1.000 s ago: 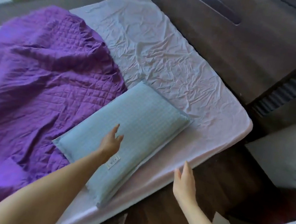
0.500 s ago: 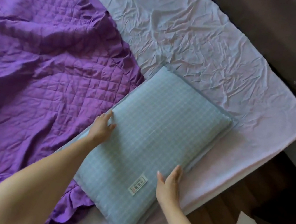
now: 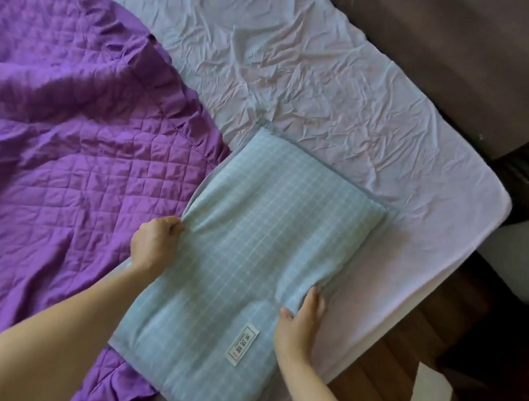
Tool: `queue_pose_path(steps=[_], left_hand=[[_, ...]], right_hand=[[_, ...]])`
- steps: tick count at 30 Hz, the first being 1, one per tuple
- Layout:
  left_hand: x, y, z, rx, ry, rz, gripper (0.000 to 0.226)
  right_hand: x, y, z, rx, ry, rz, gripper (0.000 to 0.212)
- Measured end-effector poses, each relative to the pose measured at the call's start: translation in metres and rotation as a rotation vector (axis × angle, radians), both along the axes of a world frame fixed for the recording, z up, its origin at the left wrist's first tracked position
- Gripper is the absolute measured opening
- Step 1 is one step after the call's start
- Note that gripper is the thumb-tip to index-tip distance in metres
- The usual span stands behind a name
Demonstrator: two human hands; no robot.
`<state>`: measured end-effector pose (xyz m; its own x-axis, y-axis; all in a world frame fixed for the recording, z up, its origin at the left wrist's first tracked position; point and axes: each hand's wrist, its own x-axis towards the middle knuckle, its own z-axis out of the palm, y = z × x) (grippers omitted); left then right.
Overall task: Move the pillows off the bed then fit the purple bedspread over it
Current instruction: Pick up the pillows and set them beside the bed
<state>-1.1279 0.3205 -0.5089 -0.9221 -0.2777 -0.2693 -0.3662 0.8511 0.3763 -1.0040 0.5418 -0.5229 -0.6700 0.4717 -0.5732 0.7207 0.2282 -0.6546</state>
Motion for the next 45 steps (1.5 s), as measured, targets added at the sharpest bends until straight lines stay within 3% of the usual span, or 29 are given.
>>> queue_pose_path(steps=[6,15,20,31,45], left_hand=[[0.007,0.042,0.047,0.143,0.245,-0.017,0.02],[0.033,0.17,0.132,0.384,0.305,0.022,0.023],[0.06,0.265,0.166,0.433,0.298,-0.083,0.021],[0.161,0.504,0.214,0.575,0.244,-0.298,0.026],[0.261,0.723,0.189,0.696,0.091,-0.348,0.029]], right_hand=[[-0.004,0.038,0.037,0.137,0.121,-0.015,0.067],[0.033,0.156,0.121,0.357,0.25,-0.043,0.063],[0.074,0.246,0.169,0.523,0.329,-0.092,0.061],[0.207,0.456,0.222,0.651,0.318,-0.323,0.066],[0.32,0.67,0.207,0.772,0.234,-0.383,0.053]])
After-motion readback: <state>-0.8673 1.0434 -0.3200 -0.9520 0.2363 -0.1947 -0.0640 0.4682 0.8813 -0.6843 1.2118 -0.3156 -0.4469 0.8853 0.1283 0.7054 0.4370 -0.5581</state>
